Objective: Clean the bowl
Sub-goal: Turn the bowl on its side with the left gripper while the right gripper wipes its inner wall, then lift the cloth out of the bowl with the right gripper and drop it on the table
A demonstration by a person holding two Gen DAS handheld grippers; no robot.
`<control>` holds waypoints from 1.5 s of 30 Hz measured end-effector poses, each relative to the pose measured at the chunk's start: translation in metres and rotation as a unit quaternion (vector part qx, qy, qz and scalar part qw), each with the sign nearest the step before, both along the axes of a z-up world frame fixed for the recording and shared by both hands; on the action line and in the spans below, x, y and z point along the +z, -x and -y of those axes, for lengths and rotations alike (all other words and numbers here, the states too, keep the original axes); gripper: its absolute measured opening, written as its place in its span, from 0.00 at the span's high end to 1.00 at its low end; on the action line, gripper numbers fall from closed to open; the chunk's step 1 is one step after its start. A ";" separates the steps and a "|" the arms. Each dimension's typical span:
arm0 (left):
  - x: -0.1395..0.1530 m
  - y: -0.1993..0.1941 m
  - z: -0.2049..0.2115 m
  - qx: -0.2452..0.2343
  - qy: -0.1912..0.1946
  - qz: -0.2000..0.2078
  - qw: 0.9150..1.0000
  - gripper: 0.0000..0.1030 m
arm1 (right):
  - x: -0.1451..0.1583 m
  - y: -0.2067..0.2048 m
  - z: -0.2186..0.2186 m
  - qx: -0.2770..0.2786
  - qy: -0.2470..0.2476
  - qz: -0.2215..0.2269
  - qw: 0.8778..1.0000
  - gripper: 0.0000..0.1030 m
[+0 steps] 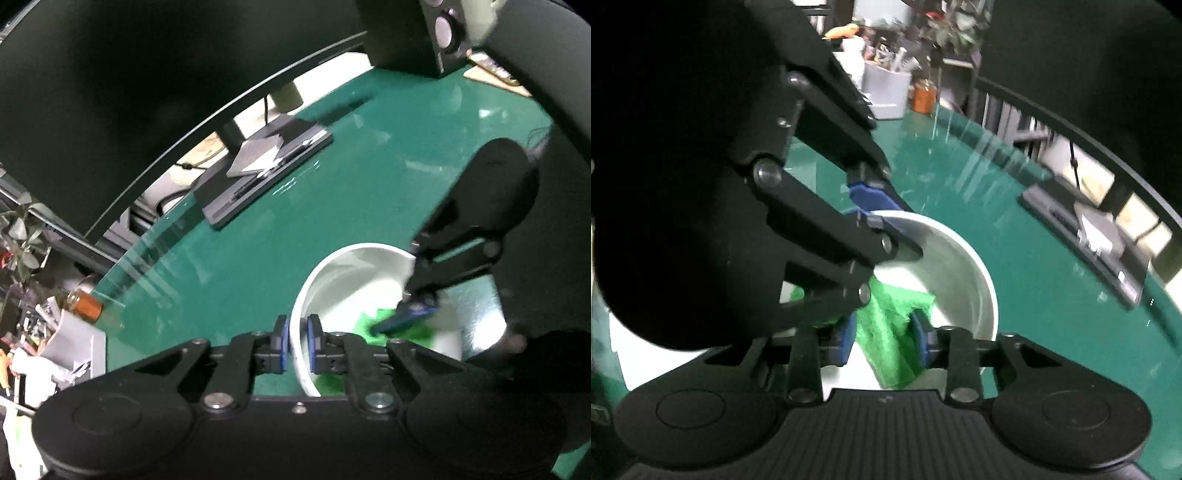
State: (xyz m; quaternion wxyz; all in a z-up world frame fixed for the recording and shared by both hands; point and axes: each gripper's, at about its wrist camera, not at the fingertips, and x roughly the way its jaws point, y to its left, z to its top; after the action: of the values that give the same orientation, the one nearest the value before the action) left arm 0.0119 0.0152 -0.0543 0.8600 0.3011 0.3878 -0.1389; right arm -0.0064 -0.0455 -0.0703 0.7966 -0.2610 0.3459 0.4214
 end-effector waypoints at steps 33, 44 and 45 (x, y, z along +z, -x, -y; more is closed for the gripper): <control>0.000 0.019 0.014 -0.018 -0.005 0.006 1.000 0.90 | -0.014 0.034 0.004 0.055 0.093 0.107 0.988 0.84; -0.008 0.003 -0.008 0.052 0.046 -0.038 0.997 0.86 | 0.008 -0.006 0.007 -0.047 -0.017 0.060 0.997 0.89; -0.008 -0.001 -0.011 0.063 0.060 -0.047 0.995 0.86 | 0.011 -0.008 0.011 -0.059 -0.018 0.063 0.996 0.90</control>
State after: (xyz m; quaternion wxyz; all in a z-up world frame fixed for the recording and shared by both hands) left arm 0.0132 0.0257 -0.0622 0.8644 0.2175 0.4368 -0.1212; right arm 0.0016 -0.0570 -0.0591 0.8450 -0.2519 0.3021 0.3624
